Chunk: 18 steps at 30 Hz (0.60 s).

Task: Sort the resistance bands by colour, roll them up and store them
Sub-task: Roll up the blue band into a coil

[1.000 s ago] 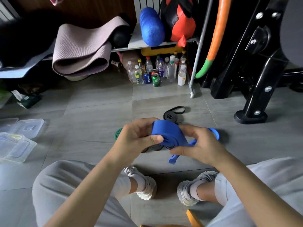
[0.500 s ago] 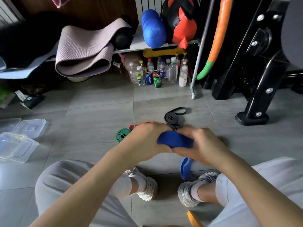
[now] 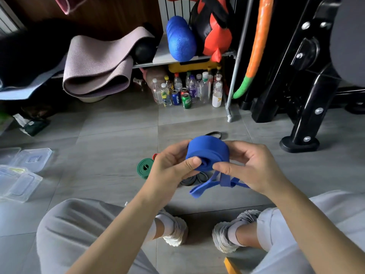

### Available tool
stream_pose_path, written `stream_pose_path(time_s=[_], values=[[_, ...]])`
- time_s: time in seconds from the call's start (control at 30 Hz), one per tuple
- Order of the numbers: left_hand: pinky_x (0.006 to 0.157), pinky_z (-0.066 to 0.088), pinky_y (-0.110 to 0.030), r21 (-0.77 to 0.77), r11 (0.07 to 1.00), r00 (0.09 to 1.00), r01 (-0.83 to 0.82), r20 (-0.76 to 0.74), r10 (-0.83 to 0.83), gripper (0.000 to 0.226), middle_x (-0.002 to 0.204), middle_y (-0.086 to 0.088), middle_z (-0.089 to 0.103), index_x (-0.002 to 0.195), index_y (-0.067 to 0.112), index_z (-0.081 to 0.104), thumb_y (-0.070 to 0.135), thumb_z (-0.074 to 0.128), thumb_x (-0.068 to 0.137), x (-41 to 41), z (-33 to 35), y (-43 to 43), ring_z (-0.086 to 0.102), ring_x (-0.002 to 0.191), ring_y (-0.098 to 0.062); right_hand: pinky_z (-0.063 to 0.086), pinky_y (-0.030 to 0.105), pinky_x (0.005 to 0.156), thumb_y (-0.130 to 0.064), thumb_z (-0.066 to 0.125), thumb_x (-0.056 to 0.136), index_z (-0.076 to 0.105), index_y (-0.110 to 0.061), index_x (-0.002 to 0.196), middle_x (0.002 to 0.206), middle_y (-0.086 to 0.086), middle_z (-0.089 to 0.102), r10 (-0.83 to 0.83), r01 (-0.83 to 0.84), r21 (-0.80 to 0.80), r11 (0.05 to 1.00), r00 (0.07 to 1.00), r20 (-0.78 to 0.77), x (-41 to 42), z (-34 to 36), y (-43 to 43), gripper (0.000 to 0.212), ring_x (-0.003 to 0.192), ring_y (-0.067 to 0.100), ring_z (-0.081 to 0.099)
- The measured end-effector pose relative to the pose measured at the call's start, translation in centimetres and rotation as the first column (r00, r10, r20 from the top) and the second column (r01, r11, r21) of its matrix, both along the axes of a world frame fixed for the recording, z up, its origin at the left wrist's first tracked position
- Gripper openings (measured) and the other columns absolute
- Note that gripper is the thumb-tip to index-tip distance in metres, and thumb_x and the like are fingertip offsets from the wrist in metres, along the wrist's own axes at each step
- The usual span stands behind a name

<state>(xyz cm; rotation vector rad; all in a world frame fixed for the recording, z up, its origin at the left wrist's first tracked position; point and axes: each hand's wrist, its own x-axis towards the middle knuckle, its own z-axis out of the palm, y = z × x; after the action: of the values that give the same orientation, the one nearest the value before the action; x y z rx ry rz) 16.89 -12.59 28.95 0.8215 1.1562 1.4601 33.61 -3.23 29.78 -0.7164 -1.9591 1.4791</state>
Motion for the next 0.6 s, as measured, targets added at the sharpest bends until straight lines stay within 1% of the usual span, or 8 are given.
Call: stream_pose_path(time_s=[0.07, 0.13, 0.17, 0.23, 0.33, 0.37, 0.43, 0.6], values=[[0.071, 0.055, -0.024, -0.055, 0.998, 1.0, 0.003, 0.008, -0.003, 0.037, 0.091, 0.002, 0.073, 0.107, 0.015, 0.06, 0.007, 0.074, 0.073, 0.2, -0.3, 0.0, 0.068, 0.086, -0.013, 0.055, 0.026, 0.077, -0.018, 0.079, 0.068, 0.068, -0.025, 0.09, 0.089, -0.003, 0.073, 0.002, -0.008, 0.081, 0.997, 0.997, 0.075, 0.3, 0.4, 0.1, 0.026, 0.085, 0.015, 0.069], [0.072, 0.051, -0.016, -0.061, 0.998, 0.931, 0.025, -0.363, -0.046, 0.042, 0.095, 0.008, 0.07, 0.107, 0.026, 0.057, 0.018, 0.079, 0.071, -0.4, 0.2, 0.1, 0.065, 0.087, -0.003, 0.052, 0.041, 0.078, -0.023, 0.081, 0.07, 0.07, -0.02, 0.087, 0.083, 0.004, 0.072, 0.001, -0.036, 0.169, 0.985, 0.979, 0.205, 0.6, 0.1, 0.3, 0.02, 0.082, 0.022, 0.067], [0.07, 0.047, -0.012, -0.065, 0.997, 0.81, 0.05, -0.581, -0.079, 0.048, 0.1, 0.013, 0.065, 0.107, 0.034, 0.054, 0.024, 0.081, 0.068, -0.8, 0.8, 0.3, 0.061, 0.084, 0.004, 0.051, 0.046, 0.077, -0.027, 0.08, 0.07, 0.07, -0.02, 0.086, 0.08, 0.004, 0.071, 0.003, -0.056, 0.193, 0.98, 0.965, 0.262, 0.7, -0.1, 0.5, 0.02, 0.08, 0.023, 0.066], [0.068, 0.046, -0.011, -0.128, 0.983, 0.532, 0.129, -0.828, -0.178, 0.059, 0.105, 0.017, 0.055, 0.116, 0.041, 0.049, 0.029, 0.081, 0.068, -1.1, 2.2, 0.7, 0.055, 0.082, 0.009, 0.051, 0.046, 0.075, -0.031, 0.079, 0.069, 0.071, -0.023, 0.088, 0.079, 0.002, 0.071, 0.019, -0.104, 0.229, 0.968, 0.938, 0.347, 0.3, -0.6, 0.3, 0.022, 0.081, 0.023, 0.066], [0.075, 0.044, -0.02, -0.24, 0.949, 0.176, 0.207, -0.945, -0.277, 0.05, 0.107, 0.009, 0.062, 0.12, 0.028, 0.056, 0.033, 0.075, 0.074, -0.8, 3.5, 1.6, 0.056, 0.091, -0.008, 0.05, 0.044, 0.075, -0.032, 0.077, 0.067, 0.07, -0.022, 0.089, 0.077, 0.004, 0.07, -0.006, -0.115, 0.283, 0.952, 0.919, 0.395, -0.4, -1.1, 0.1, 0.025, 0.08, 0.024, 0.065], [0.076, 0.043, -0.025, -0.249, 0.948, 0.125, 0.196, -0.953, -0.276, 0.045, 0.103, 0.006, 0.064, 0.115, 0.024, 0.059, 0.033, 0.074, 0.074, -0.8, 3.6, 1.9, 0.056, 0.09, -0.014, 0.05, 0.042, 0.077, -0.03, 0.077, 0.067, 0.069, -0.023, 0.09, 0.08, 0.003, 0.07, -0.019, -0.086, 0.263, 0.961, 0.927, 0.374, -0.6, -1.2, 0.1, 0.026, 0.082, 0.021, 0.065], [0.076, 0.045, -0.03, -0.209, 0.962, 0.205, 0.177, -0.948, -0.244, 0.039, 0.095, 0.004, 0.065, 0.107, 0.02, 0.063, 0.03, 0.077, 0.071, -1.1, 3.7, 2.1, 0.057, 0.087, -0.017, 0.051, 0.033, 0.084, -0.021, 0.081, 0.067, 0.063, -0.029, 0.098, 0.092, -0.004, 0.071, -0.008, -0.031, 0.132, 0.991, 0.959, 0.283, -0.5, -1.6, 0.3, 0.037, 0.088, 0.012, 0.065], [0.074, 0.052, -0.017, -0.032, 0.996, 0.647, 0.086, -0.758, -0.08, 0.041, 0.081, 0.019, 0.069, 0.088, 0.033, 0.062, 0.004, 0.08, 0.066, -2.5, 4.2, 2.1, 0.065, 0.083, 0.001, 0.05, 0.029, 0.089, -0.022, 0.085, 0.065, 0.061, -0.029, 0.098, 0.093, -0.008, 0.07, 0.048, -0.053, 0.011, 0.999, 0.957, 0.286, -0.4, -3.3, 1.3, 0.041, 0.092, 0.005, 0.065]])
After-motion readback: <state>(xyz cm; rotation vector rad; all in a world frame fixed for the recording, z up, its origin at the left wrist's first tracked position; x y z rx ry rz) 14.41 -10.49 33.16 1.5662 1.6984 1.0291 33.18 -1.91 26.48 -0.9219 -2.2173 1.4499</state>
